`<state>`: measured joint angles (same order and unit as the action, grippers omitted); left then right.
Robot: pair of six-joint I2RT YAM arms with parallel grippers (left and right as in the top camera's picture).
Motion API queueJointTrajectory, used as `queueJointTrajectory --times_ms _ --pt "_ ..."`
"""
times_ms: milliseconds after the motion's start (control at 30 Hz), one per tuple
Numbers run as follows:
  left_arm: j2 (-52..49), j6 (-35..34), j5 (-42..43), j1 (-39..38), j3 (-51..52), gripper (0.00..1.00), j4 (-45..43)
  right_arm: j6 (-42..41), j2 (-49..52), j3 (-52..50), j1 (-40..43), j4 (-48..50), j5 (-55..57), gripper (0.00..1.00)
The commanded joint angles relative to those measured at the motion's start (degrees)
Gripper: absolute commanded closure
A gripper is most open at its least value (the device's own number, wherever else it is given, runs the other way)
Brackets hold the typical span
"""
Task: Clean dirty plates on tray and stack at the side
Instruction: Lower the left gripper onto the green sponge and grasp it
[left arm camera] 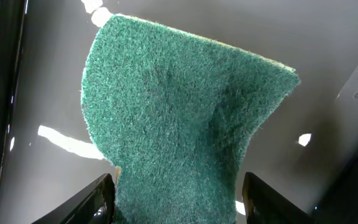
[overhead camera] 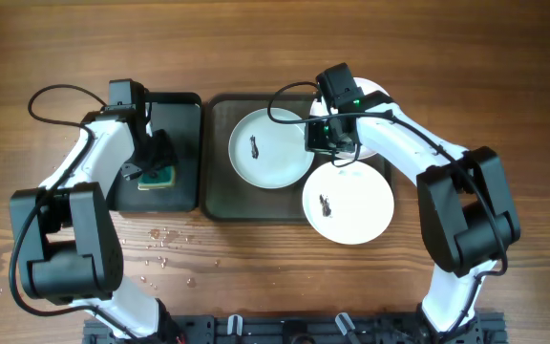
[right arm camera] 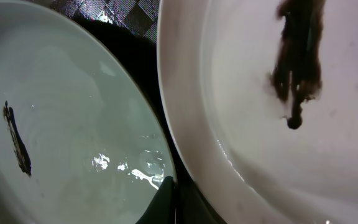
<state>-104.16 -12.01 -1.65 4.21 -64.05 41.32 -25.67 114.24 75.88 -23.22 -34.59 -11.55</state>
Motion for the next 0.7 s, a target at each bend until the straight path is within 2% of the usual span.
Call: queueJointTrajectory --times_ms 0,133,200,233,267,433,467,500,533,667 --pt "-0.07 -0.9 0.5 0.48 -1.22 0.34 0.72 0.13 0.74 -0.33 -0.46 0.31 -0.28 0.95" --pt "1.44 -0.87 0.5 0.59 -3.65 0.28 2.62 0.13 0.74 -0.33 -0.46 0.31 -0.28 0.95" --pt "2.29 -0.85 0.5 0.57 -4.02 0.17 2.82 0.13 0.74 -0.33 -0.46 0.31 -0.28 0.95" --pt "2.67 -0.85 0.5 0.57 -4.04 0.01 2.82 0.13 0.74 -0.33 -0.46 0.31 -0.28 0.95" --pt "2.95 -0.85 0.5 0.57 -4.04 0.0 2.86 0.13 0.74 -0.33 -0.46 0.31 -0.28 0.95" --pt "3.15 -0.81 0.52 0.57 -4.04 0.02 3.41 0.13 0.74 -0.33 -0.46 0.35 -0.28 0.95" --pt "3.13 -0.37 0.5 0.57 -4.04 0.17 3.52 0.15 0.74 -0.33 -0.46 0.37 -0.28 0.95" --pt "3.13 -0.37 0.48 0.57 -4.04 0.25 3.54 0.15 0.74 -0.33 -0.46 0.37 -0.26 0.95" --pt "3.13 -0.39 0.48 0.57 -4.0 0.27 3.52 0.15 0.74 -0.33 -0.46 0.39 -0.28 0.95" --pt "3.13 -0.42 0.48 0.57 -3.65 0.24 3.23 0.17 0.74 -0.33 -0.46 0.42 -0.28 0.95"
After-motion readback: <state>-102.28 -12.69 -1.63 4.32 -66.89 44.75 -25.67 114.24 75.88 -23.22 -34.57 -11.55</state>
